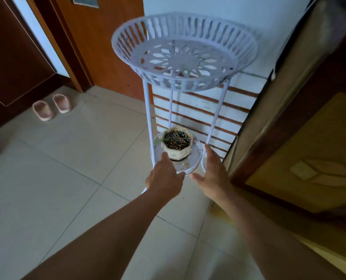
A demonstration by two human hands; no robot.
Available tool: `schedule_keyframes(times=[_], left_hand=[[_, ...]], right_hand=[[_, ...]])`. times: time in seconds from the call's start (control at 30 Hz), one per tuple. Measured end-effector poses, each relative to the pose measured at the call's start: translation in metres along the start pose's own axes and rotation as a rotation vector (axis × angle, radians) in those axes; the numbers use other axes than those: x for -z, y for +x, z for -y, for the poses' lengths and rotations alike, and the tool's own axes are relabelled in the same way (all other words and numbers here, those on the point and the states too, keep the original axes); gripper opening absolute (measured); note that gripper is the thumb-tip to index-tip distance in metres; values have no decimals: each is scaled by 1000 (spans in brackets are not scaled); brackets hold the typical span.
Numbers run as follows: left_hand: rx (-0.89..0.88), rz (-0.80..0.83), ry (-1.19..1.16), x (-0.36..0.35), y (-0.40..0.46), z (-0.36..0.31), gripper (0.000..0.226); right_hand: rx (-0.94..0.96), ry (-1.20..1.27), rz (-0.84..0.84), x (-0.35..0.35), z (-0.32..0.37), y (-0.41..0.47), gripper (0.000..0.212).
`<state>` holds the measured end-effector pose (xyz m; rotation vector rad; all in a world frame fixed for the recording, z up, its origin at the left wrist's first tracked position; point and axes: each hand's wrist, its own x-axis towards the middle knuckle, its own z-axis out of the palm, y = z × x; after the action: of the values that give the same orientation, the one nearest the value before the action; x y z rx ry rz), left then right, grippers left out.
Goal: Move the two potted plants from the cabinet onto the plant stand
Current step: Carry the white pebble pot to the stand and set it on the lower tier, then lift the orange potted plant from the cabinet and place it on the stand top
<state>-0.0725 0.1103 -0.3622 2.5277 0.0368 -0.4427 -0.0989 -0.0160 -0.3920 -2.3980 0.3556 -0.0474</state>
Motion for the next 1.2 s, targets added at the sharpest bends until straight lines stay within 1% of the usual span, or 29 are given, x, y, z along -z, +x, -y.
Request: schedule_keyframes(times=[0.2, 0.4, 0.57, 0.67, 0.77, 0.93, 1.07, 1.2], left_hand=[[-70, 64, 41, 87, -62, -52, 72], [-186, 71, 40, 160, -109, -110, 61], [-289, 82, 3, 200, -143, -154, 59], [-348, 95, 39, 215, -165, -178, 65], [-380, 100, 63, 224, -193, -200, 66], [-425, 109, 48, 233, -241, -229, 60], [-500, 125, 18, 237, -270, -245, 58], [-569, 123, 35, 242, -295, -260, 52]], right_hand=[[-67, 19, -21, 84, 77, -47, 91], [-138, 28, -53, 165, 140, -83, 91], [-179, 62, -154, 226, 168, -115, 87], [-209, 46, -209, 259, 178, -137, 91], [-230, 38, -265, 293, 183, -163, 91], [-252, 13, -351, 343, 187, -200, 92], [-250, 11, -399, 366, 189, -221, 90], [-291, -14, -466, 389, 191, -245, 93]])
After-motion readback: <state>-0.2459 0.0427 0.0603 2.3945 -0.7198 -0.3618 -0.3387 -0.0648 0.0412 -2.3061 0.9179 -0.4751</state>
